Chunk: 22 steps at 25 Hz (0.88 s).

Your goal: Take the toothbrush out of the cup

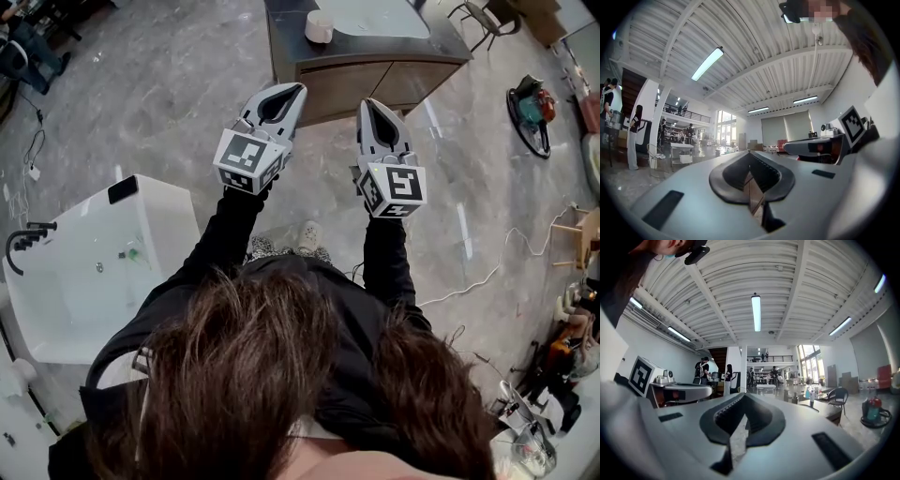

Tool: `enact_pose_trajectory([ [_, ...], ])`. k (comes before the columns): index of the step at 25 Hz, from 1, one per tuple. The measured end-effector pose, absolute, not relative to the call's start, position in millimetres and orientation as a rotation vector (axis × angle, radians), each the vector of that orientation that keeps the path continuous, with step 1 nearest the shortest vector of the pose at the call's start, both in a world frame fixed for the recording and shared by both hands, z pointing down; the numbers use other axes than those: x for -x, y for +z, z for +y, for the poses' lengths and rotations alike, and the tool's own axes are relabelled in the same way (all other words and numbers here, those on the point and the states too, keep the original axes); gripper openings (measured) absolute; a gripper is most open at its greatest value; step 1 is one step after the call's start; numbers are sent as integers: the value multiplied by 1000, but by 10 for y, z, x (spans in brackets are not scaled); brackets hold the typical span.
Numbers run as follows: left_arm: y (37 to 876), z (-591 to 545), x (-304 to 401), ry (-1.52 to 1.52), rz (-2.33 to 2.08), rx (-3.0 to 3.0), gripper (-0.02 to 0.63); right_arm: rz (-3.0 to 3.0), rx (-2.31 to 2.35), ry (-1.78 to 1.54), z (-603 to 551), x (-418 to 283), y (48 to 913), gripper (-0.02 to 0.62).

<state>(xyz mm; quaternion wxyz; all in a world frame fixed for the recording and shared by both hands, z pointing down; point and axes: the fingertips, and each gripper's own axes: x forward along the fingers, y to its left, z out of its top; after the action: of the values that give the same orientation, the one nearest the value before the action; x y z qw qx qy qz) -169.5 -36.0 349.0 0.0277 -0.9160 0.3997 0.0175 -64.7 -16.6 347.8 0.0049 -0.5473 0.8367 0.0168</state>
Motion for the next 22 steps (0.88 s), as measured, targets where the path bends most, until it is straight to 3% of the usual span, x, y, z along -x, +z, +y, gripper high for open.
enact_pose_trajectory([
  [22,3627,-1194,1319,14,1389,2770,8,2714,1571,14,-1114,226,3579,5],
])
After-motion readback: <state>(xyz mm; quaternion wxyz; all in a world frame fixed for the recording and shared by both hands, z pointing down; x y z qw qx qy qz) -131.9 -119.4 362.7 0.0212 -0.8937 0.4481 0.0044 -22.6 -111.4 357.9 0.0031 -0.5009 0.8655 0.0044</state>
